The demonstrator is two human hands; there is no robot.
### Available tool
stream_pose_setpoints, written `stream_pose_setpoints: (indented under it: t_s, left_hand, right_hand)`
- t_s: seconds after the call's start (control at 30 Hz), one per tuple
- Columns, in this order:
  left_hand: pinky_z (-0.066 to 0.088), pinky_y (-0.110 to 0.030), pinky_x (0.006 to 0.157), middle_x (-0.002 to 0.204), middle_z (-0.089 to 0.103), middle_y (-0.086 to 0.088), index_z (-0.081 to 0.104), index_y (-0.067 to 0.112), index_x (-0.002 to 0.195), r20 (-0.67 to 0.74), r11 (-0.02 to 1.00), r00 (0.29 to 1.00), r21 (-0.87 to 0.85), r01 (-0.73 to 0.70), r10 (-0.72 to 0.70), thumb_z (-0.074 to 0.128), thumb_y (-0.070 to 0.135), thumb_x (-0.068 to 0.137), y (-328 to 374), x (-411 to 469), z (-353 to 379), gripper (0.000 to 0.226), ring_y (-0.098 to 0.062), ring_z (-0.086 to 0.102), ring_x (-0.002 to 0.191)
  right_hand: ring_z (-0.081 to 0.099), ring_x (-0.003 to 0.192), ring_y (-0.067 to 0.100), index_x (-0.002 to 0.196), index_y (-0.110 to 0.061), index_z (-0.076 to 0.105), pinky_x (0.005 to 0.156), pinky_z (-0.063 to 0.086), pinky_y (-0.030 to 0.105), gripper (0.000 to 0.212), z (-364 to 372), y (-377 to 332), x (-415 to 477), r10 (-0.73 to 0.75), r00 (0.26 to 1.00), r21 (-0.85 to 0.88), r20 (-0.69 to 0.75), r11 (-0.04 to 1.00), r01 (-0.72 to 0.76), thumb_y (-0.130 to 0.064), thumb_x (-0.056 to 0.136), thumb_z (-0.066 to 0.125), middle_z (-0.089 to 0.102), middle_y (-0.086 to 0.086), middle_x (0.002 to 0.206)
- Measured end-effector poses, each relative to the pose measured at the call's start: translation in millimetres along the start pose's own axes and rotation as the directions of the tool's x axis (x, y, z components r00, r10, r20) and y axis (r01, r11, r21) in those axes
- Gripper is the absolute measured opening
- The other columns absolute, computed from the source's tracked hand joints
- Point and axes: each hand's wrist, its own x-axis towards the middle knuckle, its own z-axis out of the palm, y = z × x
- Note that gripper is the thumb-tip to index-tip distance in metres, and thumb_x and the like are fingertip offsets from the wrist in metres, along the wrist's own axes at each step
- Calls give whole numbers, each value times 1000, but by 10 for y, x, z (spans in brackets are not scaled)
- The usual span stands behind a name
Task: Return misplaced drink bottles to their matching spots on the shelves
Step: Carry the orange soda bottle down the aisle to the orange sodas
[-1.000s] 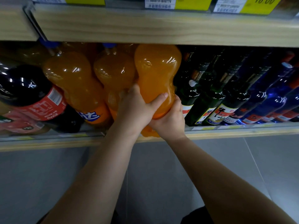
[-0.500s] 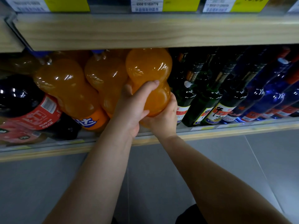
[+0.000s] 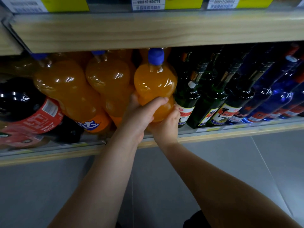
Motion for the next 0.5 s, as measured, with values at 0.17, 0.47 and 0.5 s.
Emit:
stream_pose_setpoints:
  t_s: [0.17,0.47,0.5]
  left_hand:
    - [50,-44,90,105,56,22,48,40,112,-16,998,999,38,-42,43,80,50,54,-54,13,42,67,-2,53,97]
    - [46,-29,69,106,47,28,38,43,132,-9,996,996,-7,-92,92,68,46,72,-76,-5,41,67,3,48,92]
    - [45,-26,67,103,47,31,37,45,132,8,996,996,2,-93,93,66,43,77,-78,-12,40,62,5,48,90]
  right_hand:
    - [26,135,32,145,3,14,102,28,32,102,-132,10,20,-31,995,-82,98,996,39,-25,73,80,28,19,146]
    - [35,131,32,150,-8,9,95,30,21,91,-375,-23,-24,-153,976,-48,156,986,162,-7,81,69,32,19,143]
    - [35,131,32,151,-11,9,96,30,24,90,-392,-15,-19,-152,974,-51,168,985,163,-5,82,67,32,18,143]
